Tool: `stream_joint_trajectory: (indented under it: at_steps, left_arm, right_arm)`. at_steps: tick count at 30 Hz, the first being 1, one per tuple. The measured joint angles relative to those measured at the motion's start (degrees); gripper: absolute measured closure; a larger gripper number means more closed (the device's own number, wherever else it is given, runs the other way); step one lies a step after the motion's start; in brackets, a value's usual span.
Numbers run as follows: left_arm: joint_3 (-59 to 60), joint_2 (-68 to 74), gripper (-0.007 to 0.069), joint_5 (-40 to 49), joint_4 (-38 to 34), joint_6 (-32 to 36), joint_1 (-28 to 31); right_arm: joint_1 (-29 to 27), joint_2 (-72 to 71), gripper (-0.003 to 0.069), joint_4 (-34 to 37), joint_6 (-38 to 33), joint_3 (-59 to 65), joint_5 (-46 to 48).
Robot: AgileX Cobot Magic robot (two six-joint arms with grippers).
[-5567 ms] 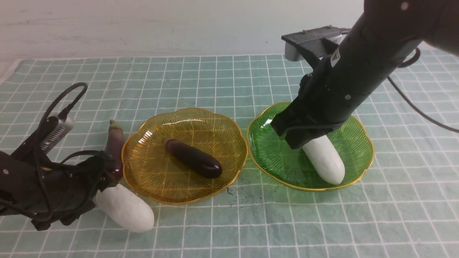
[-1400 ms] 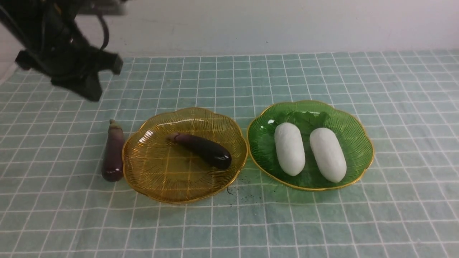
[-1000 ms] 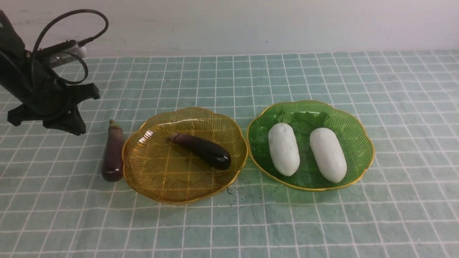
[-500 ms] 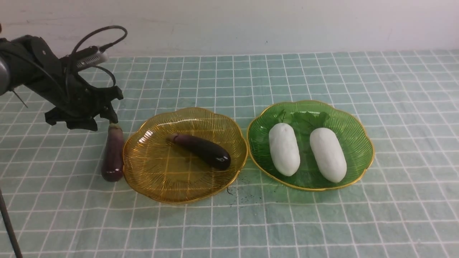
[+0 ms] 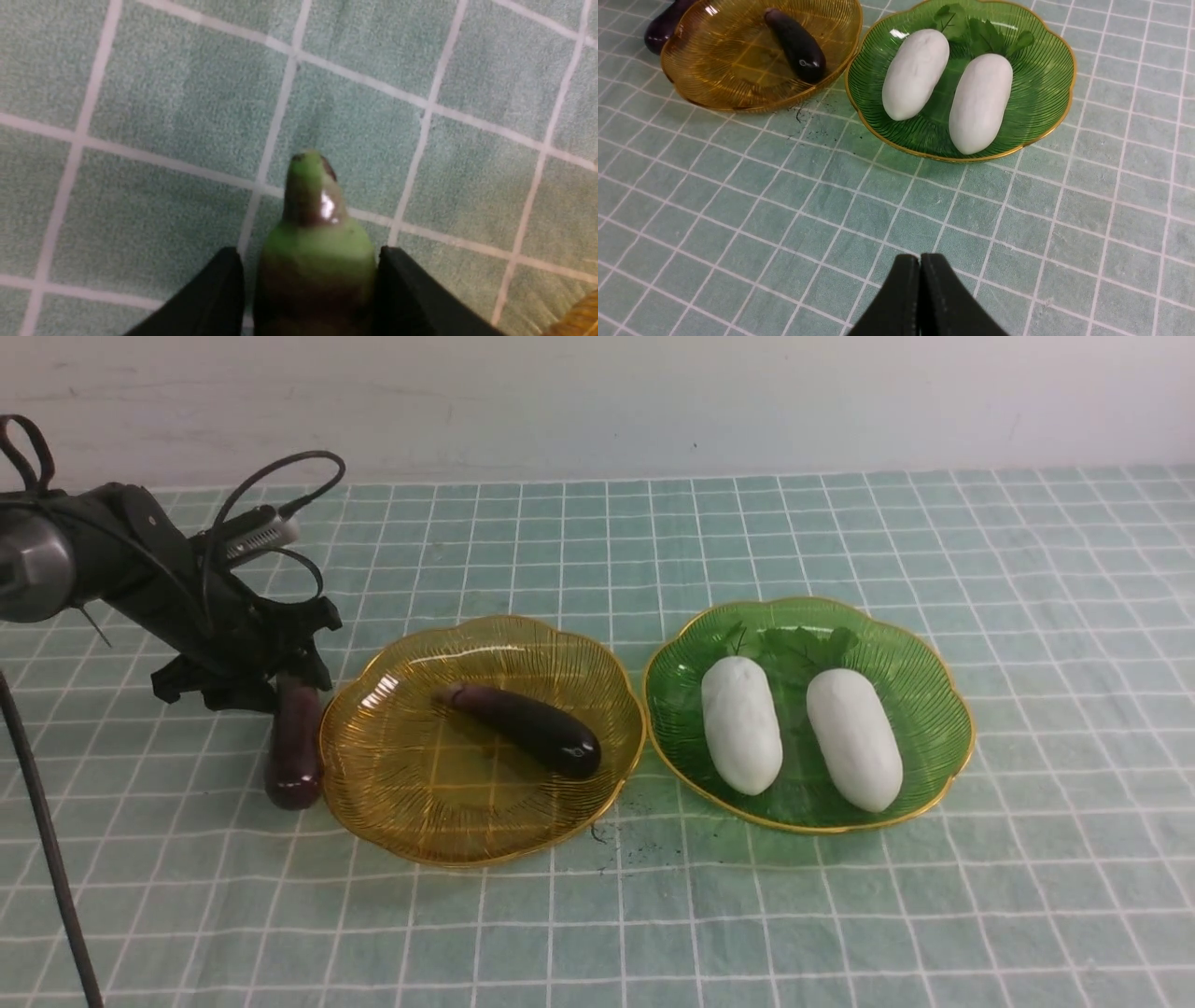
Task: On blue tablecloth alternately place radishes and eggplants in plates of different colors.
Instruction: 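Pick up the eggplant and place it in the yellow plate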
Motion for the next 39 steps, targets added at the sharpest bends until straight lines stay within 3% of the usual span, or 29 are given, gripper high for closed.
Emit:
stream_joint_trajectory:
  at_steps: [3, 9, 14, 18, 25, 31, 39]
  left_arm:
    - [-0.2, 0.0, 0.0356, 0.7, 0.2, 0.0, 0.3]
    - [-6.2, -4.8, 0.0356, 8.3, 1.4, 0.1, 1.7]
    - [-15.1, -14.6, 0.0356, 21.8, 1.2, 0.4, 1.9]
    - [-15.1, -16.2, 0.0356, 29.3, 1.0, 1.1, 1.8]
    - [-8.3, -15.3, 0.0356, 30.1, 0.8, 1.7, -0.6]
    - [-5.9, -11.2, 0.0356, 29.5, -2.4, 1.8, -7.0]
    - [-5.9, -8.1, 0.0356, 20.3, -1.1, 2.5, -14.0]
  right_arm:
    - [0.0, 0.0, 0.0674, 0.0, 0.0, 0.0, 0.0]
    - [0.0, 0.0, 0.0674, 0.0, 0.0, 0.0, -0.1]
    - [0.0, 0.0, 0.0674, -1.4, 0.0, 0.0, -1.7]
    - [0.0, 0.0, 0.0674, -3.8, 0.0, 0.0, -4.4]
    - [0.0, 0.1, 0.0674, -5.1, 0.0, 0.0, -7.9]
    - [0.0, 1.0, 0.0674, -5.2, 0.0, 0.0, -11.7]
    - [0.0, 3.4, 0.0674, -4.5, 0.0, 0.0, -12.0]
